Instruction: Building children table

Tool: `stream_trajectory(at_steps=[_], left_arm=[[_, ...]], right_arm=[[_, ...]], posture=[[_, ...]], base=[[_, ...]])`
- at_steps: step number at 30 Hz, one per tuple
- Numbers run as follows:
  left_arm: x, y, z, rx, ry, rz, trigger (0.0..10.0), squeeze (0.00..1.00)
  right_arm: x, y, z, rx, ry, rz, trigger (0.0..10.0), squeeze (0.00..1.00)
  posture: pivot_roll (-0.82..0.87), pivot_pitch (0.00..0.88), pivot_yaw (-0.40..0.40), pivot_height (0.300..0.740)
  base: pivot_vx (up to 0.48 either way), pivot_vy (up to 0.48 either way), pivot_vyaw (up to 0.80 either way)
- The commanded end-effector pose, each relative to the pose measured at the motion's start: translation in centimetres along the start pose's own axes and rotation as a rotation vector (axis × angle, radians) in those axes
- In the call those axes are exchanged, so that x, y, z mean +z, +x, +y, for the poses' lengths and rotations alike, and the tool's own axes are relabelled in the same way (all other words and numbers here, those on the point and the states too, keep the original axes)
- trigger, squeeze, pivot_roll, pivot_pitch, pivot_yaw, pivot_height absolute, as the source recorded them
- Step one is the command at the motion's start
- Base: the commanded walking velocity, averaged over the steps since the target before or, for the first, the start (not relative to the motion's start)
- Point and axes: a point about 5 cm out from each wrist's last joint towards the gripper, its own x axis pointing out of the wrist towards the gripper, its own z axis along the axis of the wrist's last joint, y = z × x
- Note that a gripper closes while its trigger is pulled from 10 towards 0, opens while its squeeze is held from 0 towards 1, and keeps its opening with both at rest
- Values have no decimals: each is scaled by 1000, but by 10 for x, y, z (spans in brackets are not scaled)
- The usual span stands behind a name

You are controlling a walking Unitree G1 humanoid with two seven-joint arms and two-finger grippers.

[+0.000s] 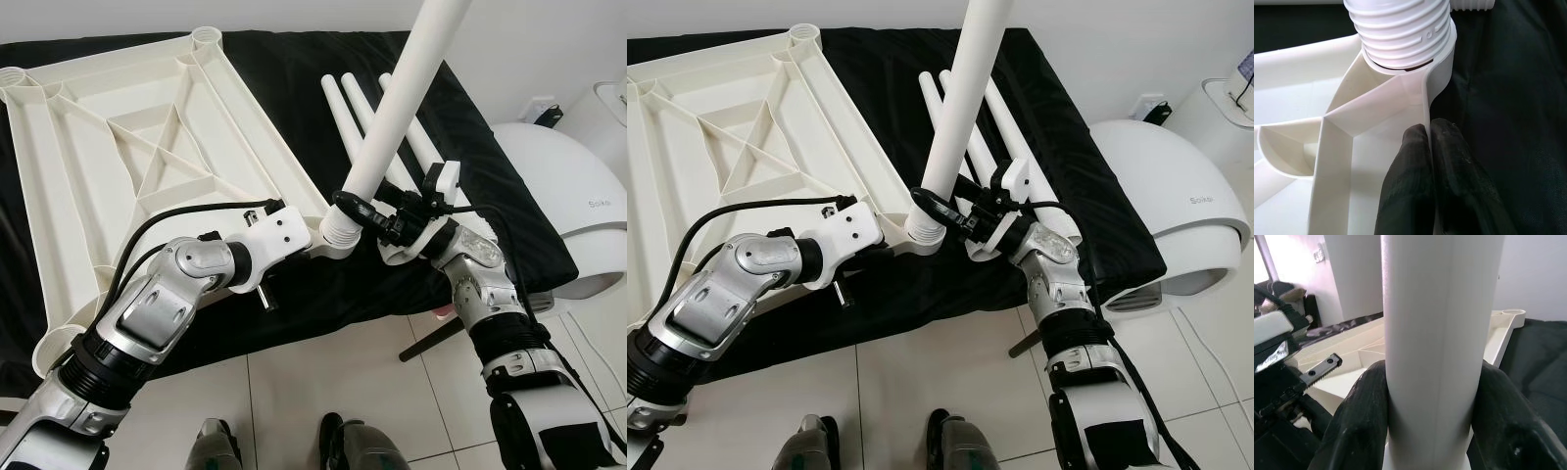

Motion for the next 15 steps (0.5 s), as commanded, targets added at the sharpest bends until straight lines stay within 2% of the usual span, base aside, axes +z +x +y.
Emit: stream_trajectory(at_steps=[1, 4, 8, 15], left_arm=[[8, -7, 2, 3, 45, -20, 10000, 0], [9, -7, 2, 3, 45, -21, 10000, 0], [9, -6, 2, 2, 46, -23, 10000, 0], [9, -8, 2, 7, 43, -21, 10000, 0]], right_arm=[[-46, -37, 3, -70, 47, 279, 10000, 0], [-47, -35, 3, -59, 30, 293, 10000, 0], [-43, -22, 3, 0, -54, 310, 10000, 0], [-43, -22, 6, -1, -69, 294, 10000, 0]], posture=[[89, 237, -54, 740], [87, 237, -53, 740], [90, 237, -55, 740], [99, 236, -61, 740]], base=[[0, 0, 0], [0, 0, 0], [0, 0, 0], [0, 0, 0]])
